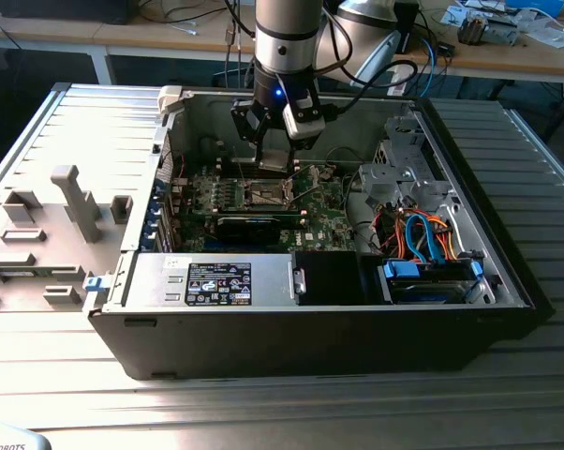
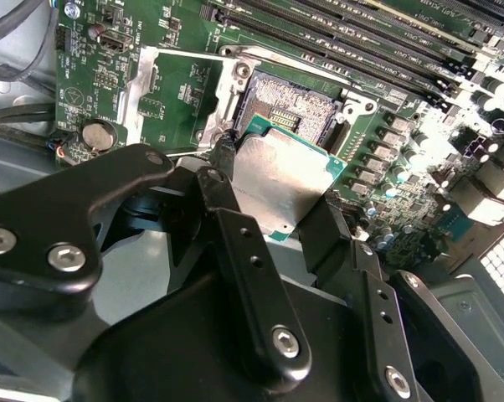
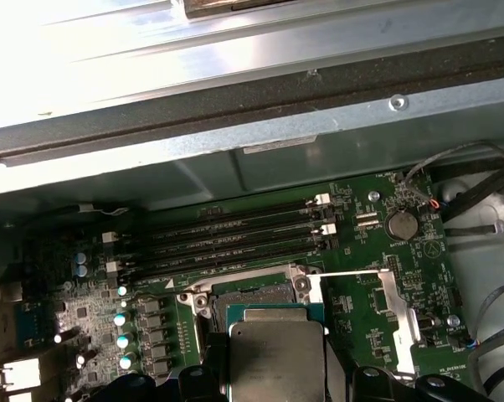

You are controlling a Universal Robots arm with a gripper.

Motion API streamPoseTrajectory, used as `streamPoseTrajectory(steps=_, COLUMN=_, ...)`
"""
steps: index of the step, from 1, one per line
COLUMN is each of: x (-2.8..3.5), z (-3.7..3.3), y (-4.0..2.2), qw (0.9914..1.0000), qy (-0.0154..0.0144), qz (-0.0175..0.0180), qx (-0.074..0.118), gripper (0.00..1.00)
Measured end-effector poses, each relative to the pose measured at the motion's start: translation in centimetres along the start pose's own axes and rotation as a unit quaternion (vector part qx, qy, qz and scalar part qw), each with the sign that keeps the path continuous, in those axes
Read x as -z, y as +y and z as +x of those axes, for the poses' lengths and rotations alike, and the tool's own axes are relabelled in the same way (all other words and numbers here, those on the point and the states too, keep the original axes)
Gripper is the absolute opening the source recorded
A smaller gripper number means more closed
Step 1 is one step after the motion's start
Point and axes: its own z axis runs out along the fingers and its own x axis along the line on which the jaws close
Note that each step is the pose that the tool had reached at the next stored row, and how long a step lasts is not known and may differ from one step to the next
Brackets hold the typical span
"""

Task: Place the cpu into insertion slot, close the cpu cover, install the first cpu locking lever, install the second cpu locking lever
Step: 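Place the cpu into insertion slot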

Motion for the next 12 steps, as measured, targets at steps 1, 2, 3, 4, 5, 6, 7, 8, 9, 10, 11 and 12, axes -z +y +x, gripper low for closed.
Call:
streamPoseTrajectory(steps=1, x=0.0, z=0.0, y=0.0, qw=1.0, qy=0.0, qz=0.0, qx=0.0, gripper=0.55)
streamPoseTrajectory(steps=2, x=-0.01, z=0.0, y=0.0, qw=1.0, qy=0.0, qz=0.0001, qx=0.0, gripper=0.55)
streamPoseTrajectory(steps=3, x=-0.02, z=0.0, y=0.0, qw=1.0, qy=-0.0001, qz=0.0002, qx=-0.001, gripper=0.55)
streamPoseTrajectory(steps=4, x=-0.03, z=0.0, y=0.0, qw=1.0, qy=-0.0003, qz=0.0005, qx=-0.001, gripper=0.55)
streamPoseTrajectory(steps=5, x=-0.03, z=0.0, y=0.0, qw=1.0, qy=-0.0003, qz=0.0009, qx=-0.001, gripper=0.55)
streamPoseTrajectory(steps=6, x=-0.03, z=0.0, y=0.0, qw=1.0, qy=-0.0004, qz=0.0011, qx=-0.001, gripper=0.55)
streamPoseTrajectory(steps=7, x=-0.03, z=0.0, y=0.0, qw=1.0, qy=-0.0004, qz=0.0012, qx=-0.002, gripper=0.55)
streamPoseTrajectory(steps=8, x=-0.03, z=0.0, y=0.0, qw=1.0, qy=-0.0004, qz=0.0012, qx=-0.003, gripper=0.55)
streamPoseTrajectory(steps=9, x=-0.03, z=0.0, y=0.0, qw=0.99999, qy=-0.0005, qz=0.0012, qx=-0.004, gripper=0.55)
streamPoseTrajectory(steps=10, x=-0.03, z=0.0, y=0.0, qw=0.99999, qy=-0.0005, qz=0.0012, qx=-0.004, gripper=0.55)
streamPoseTrajectory(steps=11, x=-0.05, z=0.0, y=0.0, qw=0.99999, qy=-0.0007, qz=0.001, qx=-0.005, gripper=0.55)
streamPoseTrajectory(steps=12, x=-0.05, z=0.0, y=0.0, qw=0.99998, qy=-0.0007, qz=0.0011, qx=-0.006, gripper=0.55)
